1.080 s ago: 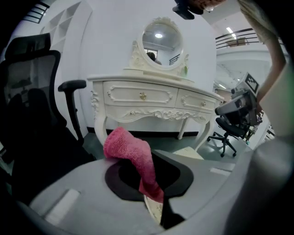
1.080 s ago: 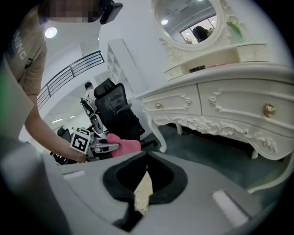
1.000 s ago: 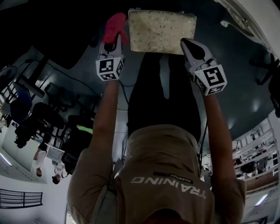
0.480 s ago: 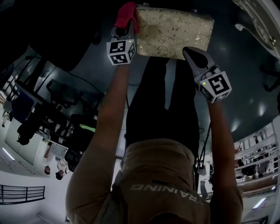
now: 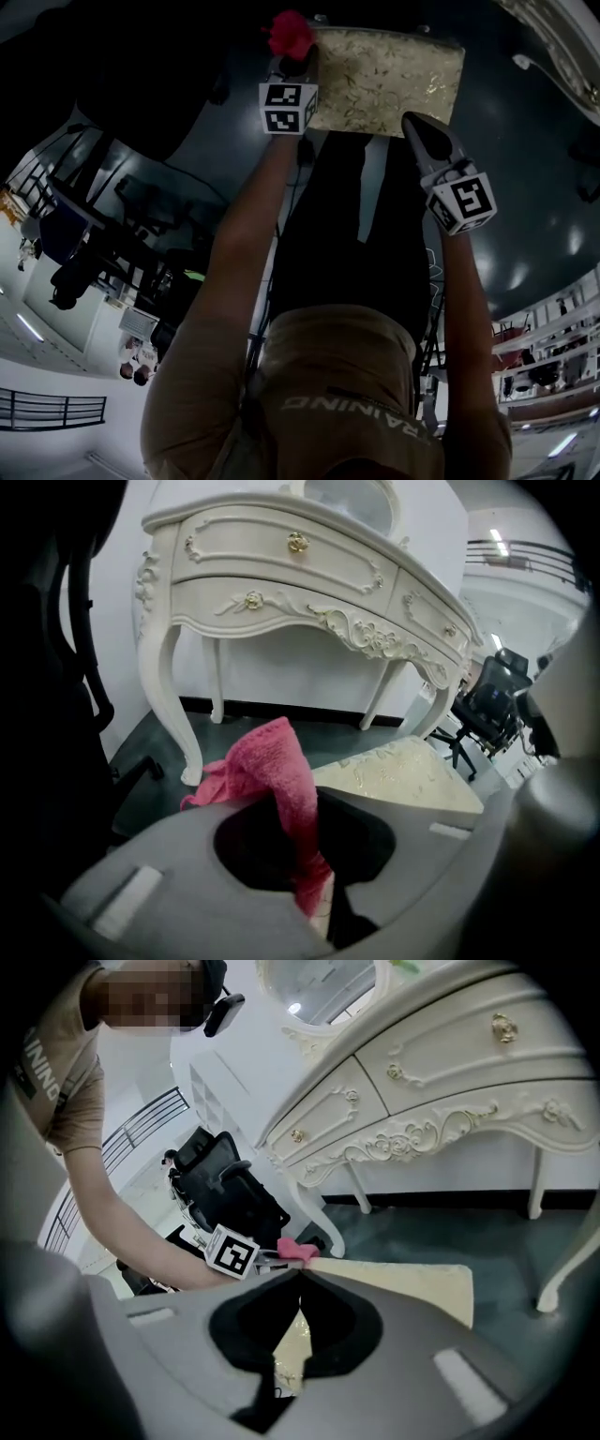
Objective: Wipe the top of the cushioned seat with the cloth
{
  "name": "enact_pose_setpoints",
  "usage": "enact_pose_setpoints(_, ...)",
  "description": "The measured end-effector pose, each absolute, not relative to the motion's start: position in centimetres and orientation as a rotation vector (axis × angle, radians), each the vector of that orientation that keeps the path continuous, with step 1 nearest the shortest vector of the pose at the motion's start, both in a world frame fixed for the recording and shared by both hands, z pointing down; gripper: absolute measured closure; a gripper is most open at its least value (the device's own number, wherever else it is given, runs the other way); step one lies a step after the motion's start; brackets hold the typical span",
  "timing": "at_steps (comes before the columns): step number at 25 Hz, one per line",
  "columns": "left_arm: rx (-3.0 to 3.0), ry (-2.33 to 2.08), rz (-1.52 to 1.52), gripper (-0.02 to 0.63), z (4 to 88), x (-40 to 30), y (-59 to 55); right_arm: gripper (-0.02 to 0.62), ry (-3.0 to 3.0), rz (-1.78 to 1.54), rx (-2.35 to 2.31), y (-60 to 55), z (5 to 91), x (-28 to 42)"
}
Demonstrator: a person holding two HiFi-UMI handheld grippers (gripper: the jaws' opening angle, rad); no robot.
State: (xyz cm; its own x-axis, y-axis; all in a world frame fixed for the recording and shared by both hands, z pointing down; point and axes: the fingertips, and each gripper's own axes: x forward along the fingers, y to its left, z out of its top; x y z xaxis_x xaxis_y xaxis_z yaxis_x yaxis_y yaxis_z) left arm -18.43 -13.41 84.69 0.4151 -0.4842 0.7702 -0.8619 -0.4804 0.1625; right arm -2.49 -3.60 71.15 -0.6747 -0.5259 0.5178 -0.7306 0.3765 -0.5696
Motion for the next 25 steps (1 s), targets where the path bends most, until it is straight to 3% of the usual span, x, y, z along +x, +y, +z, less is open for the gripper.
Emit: enact_pose_setpoints(25,2.057,-1.148,0.959,0.565,84.6,-11.9,-12.9,0.591,-2.353,1.066,1.115,-2.9,71.9,5.3)
